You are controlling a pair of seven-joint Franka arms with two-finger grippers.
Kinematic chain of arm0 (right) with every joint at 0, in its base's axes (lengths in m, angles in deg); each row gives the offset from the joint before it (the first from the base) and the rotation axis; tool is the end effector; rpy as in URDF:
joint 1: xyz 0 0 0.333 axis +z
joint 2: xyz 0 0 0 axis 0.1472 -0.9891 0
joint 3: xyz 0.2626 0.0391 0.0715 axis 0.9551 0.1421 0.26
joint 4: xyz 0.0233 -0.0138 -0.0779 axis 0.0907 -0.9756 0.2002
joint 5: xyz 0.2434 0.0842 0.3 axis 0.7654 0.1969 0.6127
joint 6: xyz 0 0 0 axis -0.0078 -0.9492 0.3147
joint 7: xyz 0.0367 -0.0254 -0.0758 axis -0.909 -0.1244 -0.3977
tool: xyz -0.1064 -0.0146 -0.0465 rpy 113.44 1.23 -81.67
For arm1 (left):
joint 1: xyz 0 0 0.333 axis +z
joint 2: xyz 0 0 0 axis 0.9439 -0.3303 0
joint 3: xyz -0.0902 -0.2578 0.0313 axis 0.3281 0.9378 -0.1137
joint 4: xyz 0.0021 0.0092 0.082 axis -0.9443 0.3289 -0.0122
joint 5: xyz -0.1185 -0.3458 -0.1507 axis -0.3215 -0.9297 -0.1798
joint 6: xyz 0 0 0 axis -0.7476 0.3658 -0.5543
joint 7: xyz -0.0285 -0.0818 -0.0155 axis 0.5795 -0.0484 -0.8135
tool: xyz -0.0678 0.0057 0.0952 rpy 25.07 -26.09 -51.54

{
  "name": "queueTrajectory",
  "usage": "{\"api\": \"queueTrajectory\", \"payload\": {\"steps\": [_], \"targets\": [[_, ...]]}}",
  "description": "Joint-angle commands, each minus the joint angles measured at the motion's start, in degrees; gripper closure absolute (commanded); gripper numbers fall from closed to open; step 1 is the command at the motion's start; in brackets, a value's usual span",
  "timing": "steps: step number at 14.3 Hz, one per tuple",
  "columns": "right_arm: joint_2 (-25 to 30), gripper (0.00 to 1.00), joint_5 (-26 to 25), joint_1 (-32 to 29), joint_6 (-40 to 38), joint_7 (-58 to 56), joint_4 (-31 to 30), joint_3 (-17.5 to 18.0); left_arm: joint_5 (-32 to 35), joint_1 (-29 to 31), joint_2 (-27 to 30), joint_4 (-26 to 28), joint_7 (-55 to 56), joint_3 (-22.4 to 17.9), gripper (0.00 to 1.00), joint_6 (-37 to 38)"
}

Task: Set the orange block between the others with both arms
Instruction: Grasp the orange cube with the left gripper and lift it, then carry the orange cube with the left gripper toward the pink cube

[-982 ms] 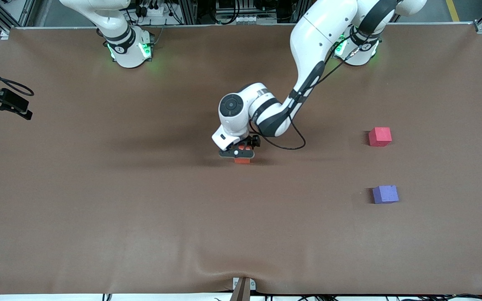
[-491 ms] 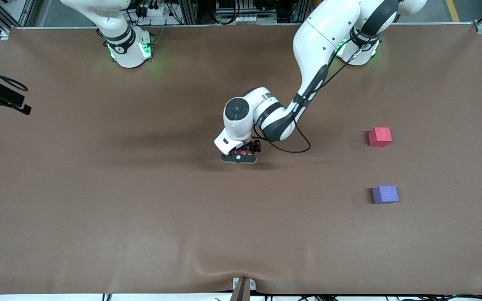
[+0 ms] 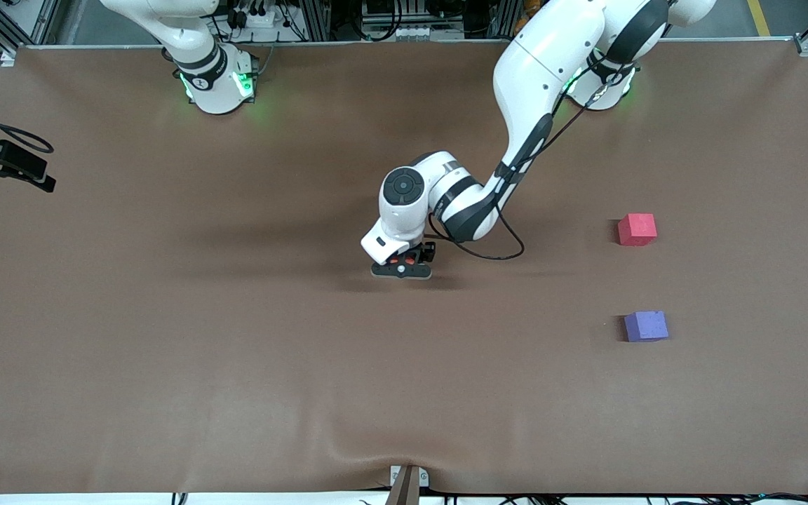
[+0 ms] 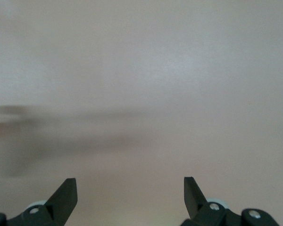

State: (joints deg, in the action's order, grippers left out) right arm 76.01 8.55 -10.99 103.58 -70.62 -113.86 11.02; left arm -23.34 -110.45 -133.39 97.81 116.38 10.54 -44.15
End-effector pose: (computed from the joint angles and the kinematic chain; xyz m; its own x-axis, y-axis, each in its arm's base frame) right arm 0.5474 -0.0338 0.5767 0.9994 -0.0254 -0.0230 -0.0254 -0.9997 0.0032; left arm 0.4750 -0.5223 0.1507 0.9975 -0.0527 0.0479 -0.0550 -0.9974 0.0475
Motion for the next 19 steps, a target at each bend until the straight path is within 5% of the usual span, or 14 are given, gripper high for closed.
{"api": "queueTrajectory", "payload": {"steps": [1,6,13,19], "targets": [[0.77,0.00,-2.31,1.38,-0.79,-0.19,0.01,-0.02,-0.59,0.19,0.43,-1.13,0.44,0.18,0.99,-0.25],[0.68,0.00,-1.52,0.86,-0.88,0.52,0.01,-0.37,-0.50,4.74,10.15,2.11,-1.22,0.71,1.00,8.16],[0.77,0.00,-1.52,0.24,-1.31,0.52,0.10,-0.55,-5.16,20.82,33.37,25.91,-22.47,1.85,1.00,10.03],[0.77,0.00,-1.60,0.24,-1.67,0.52,0.10,-0.46,-4.90,31.46,37.26,34.99,-32.77,1.77,1.00,9.68]]}}
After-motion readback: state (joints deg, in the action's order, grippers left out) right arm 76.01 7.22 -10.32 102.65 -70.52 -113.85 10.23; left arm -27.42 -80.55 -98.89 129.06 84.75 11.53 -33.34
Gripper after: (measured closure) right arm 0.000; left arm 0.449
